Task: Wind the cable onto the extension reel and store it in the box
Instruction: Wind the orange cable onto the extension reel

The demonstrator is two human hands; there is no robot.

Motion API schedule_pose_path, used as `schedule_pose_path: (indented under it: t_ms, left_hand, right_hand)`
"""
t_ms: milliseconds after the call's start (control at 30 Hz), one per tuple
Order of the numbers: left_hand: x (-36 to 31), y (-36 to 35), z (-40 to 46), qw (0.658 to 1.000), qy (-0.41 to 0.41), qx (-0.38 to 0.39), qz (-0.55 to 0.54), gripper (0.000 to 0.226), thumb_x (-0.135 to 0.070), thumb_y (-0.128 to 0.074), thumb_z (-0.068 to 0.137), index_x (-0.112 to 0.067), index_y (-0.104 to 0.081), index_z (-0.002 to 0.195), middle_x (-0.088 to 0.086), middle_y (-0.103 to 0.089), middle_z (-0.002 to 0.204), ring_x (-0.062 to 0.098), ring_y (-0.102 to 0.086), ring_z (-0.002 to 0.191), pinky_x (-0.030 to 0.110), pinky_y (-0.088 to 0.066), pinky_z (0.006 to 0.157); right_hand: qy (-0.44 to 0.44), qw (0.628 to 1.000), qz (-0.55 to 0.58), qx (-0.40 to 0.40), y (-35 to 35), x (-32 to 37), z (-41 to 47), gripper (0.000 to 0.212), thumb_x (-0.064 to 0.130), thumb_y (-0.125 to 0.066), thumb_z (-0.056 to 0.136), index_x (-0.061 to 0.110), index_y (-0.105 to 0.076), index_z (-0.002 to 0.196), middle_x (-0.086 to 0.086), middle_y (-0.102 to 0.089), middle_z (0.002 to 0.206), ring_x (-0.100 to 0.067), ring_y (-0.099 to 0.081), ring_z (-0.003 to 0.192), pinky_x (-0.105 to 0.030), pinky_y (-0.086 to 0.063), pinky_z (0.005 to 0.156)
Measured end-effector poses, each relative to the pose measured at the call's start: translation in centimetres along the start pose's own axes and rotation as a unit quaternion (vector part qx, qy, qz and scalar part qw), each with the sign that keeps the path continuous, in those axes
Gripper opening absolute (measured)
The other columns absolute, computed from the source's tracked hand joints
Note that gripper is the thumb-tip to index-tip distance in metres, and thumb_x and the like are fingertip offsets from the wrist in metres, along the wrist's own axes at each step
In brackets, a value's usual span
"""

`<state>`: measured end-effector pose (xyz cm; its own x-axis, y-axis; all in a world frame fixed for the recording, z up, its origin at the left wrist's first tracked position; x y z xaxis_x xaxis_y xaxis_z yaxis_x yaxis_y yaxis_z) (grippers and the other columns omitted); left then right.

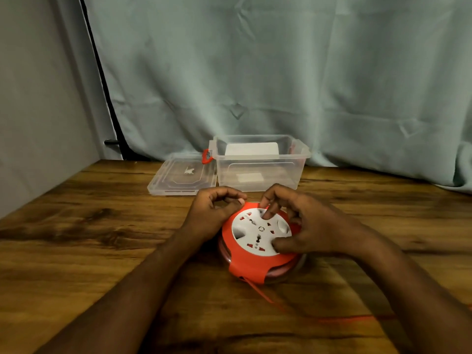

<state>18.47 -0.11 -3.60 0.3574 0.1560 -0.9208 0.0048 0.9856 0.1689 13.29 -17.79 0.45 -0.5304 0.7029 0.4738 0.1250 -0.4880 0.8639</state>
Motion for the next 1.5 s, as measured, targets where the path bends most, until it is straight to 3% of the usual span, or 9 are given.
schedule_pose_path:
  t_ms: [133, 300, 600, 900, 967, 1067, 1267, 1433, 1500]
  left_hand:
    - [0.0, 0.1, 0.0, 1.000, -0.003, -0.010, -0.009, 0.010, -0.006, -0.069, 0.090, -0.008, -0.077, 0.096, 0.017, -0.074, 0.097, 0.035, -0.072, 0.092, 0.046, -0.061, 0.083]
    - [0.0, 0.2, 0.0, 1.000, -0.008, -0.007, -0.012, 0.011, -0.006, -0.068, 0.091, -0.007, -0.077, 0.096, 0.015, -0.075, 0.095, 0.032, -0.073, 0.091, 0.041, -0.062, 0.080]
    - [0.0, -0.1, 0.0, 1.000, -0.004, 0.000, -0.014, 0.011, -0.007, -0.068, 0.091, -0.006, -0.077, 0.099, 0.011, -0.076, 0.095, 0.031, -0.073, 0.091, 0.037, -0.062, 0.077]
    - [-0.4, 0.0, 0.1, 1.000, -0.026, -0.009, 0.000, 0.012, -0.002, -0.066, 0.092, -0.005, -0.077, 0.096, 0.012, -0.076, 0.093, 0.029, -0.072, 0.092, 0.033, -0.061, 0.080]
    - [-0.4, -0.1, 0.1, 1.000, -0.029, -0.007, -0.001, 0.012, -0.001, -0.065, 0.092, -0.003, -0.076, 0.096, 0.013, -0.076, 0.093, 0.030, -0.072, 0.092, 0.030, -0.061, 0.079]
    - [-0.4, -0.2, 0.0, 1.000, -0.021, 0.002, -0.007, 0.012, -0.002, -0.065, 0.092, -0.002, -0.075, 0.098, 0.013, -0.075, 0.095, 0.029, -0.072, 0.092, 0.033, -0.063, 0.078]
    - [-0.2, -0.1, 0.1, 1.000, -0.013, 0.013, -0.004, 0.012, -0.004, -0.066, 0.092, -0.005, -0.076, 0.098, 0.013, -0.076, 0.095, 0.029, -0.073, 0.090, 0.036, -0.063, 0.077]
    - [-0.3, 0.0, 0.0, 1.000, -0.013, 0.014, -0.001, 0.012, -0.006, -0.067, 0.091, -0.009, -0.077, 0.097, 0.013, -0.075, 0.095, 0.028, -0.073, 0.089, 0.036, -0.062, 0.076]
    - [-0.4, -0.1, -0.1, 1.000, -0.015, 0.016, 0.001, 0.012, -0.006, -0.067, 0.091, -0.011, -0.077, 0.096, 0.012, -0.075, 0.095, 0.028, -0.073, 0.089, 0.036, -0.062, 0.077]
  right_hand:
    - [-0.023, 0.999, -0.013, -0.033, 0.3, -0.2, 0.0, 0.059, 0.055, -0.090, 0.055, 0.047, -0.054, 0.101, 0.023, -0.066, 0.094, -0.006, -0.063, 0.083, -0.044, -0.059, 0.071]
    - [-0.028, 0.996, -0.063, -0.054, 0.5, 0.2, -0.1, 0.046, 0.056, -0.092, 0.056, 0.034, -0.058, 0.079, 0.017, -0.062, 0.076, -0.004, -0.054, 0.066, -0.028, -0.044, 0.055]
    - [-0.033, 0.991, -0.112, -0.063, 0.5, 1.4, -0.3, 0.050, 0.060, -0.088, 0.059, 0.022, -0.056, 0.066, 0.018, -0.054, 0.062, 0.000, -0.052, 0.062, -0.015, -0.030, 0.050]
    - [-0.065, 0.977, -0.146, -0.142, -0.1, 1.9, -0.1, 0.065, 0.079, -0.077, 0.061, 0.026, -0.040, 0.050, 0.015, -0.041, 0.057, -0.006, -0.046, 0.065, -0.025, -0.033, 0.060]
    - [-0.075, 0.976, -0.137, -0.153, -0.8, 1.8, 0.2, 0.065, 0.084, -0.068, 0.063, 0.027, -0.040, 0.049, 0.016, -0.057, 0.066, -0.008, -0.057, 0.076, -0.028, -0.046, 0.069]
    - [-0.080, 0.974, -0.141, -0.159, -1.4, 1.9, 0.4, 0.060, 0.082, -0.062, 0.072, 0.029, -0.042, 0.052, 0.011, -0.073, 0.092, -0.008, -0.065, 0.092, -0.028, -0.049, 0.076]
    - [0.004, 0.982, -0.116, -0.150, -0.2, 2.6, 0.2, 0.020, 0.046, -0.073, 0.079, 0.034, -0.065, 0.093, 0.017, -0.065, 0.078, -0.003, -0.060, 0.074, -0.024, -0.044, 0.065]
    - [0.020, 0.994, -0.096, -0.048, -0.1, 1.6, 0.0, 0.051, 0.022, -0.073, 0.074, 0.042, -0.064, 0.119, 0.026, -0.068, 0.107, 0.018, -0.054, 0.079, -0.007, -0.033, 0.063]
    - [0.008, 0.996, -0.089, -0.028, 0.0, 1.0, 0.0, 0.062, 0.025, -0.077, 0.071, 0.046, -0.059, 0.127, 0.027, -0.068, 0.116, 0.012, -0.059, 0.086, -0.014, -0.046, 0.067]
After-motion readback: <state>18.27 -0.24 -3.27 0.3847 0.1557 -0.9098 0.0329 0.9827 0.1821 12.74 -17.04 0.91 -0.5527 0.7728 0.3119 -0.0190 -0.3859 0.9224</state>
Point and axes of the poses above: each hand's wrist, its own z-axis towards the middle knuckle, its own y-axis out of the back of the hand, x = y × z, the point moved 9 cm from there along z, towards the middle knuckle
